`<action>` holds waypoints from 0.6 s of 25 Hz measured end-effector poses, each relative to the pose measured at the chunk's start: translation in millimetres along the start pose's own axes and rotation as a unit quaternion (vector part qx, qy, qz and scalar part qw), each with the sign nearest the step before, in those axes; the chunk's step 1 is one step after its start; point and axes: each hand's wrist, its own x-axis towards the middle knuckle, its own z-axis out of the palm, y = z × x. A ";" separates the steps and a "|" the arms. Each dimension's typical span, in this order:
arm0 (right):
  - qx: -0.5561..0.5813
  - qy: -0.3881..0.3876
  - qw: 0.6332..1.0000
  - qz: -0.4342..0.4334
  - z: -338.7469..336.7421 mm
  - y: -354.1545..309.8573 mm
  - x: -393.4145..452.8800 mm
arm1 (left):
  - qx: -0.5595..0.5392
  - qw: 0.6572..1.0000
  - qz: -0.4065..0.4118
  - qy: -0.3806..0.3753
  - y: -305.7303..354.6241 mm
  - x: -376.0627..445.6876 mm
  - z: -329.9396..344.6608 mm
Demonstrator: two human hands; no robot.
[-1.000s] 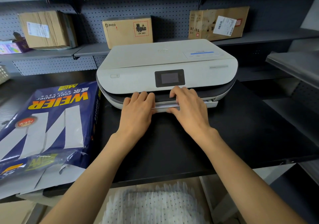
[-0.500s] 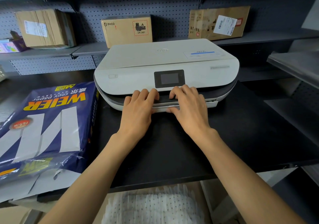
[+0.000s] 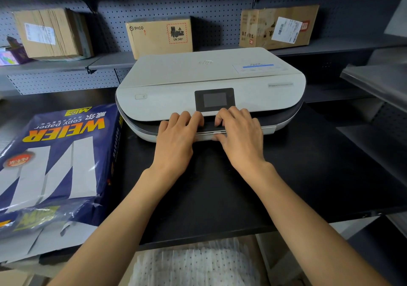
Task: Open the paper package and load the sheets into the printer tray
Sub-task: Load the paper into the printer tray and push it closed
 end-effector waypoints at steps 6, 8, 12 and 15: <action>0.008 0.005 1.000 0.002 3.9 -0.6 -0.8 | 0.005 1.000 -0.004 0.001 0.8 -0.2 2.0; 0.010 0.010 1.000 0.002 4.3 -0.1 -0.8 | 0.002 1.000 -0.007 0.003 0.8 -0.6 1.9; 0.006 0.017 1.000 0.003 4.0 -0.1 -1.2 | -0.003 1.000 -0.011 0.005 0.7 -1.2 1.3; -0.001 0.018 1.000 0.000 4.6 -0.5 -1.9 | -0.004 1.000 -0.010 0.008 0.6 -1.7 1.6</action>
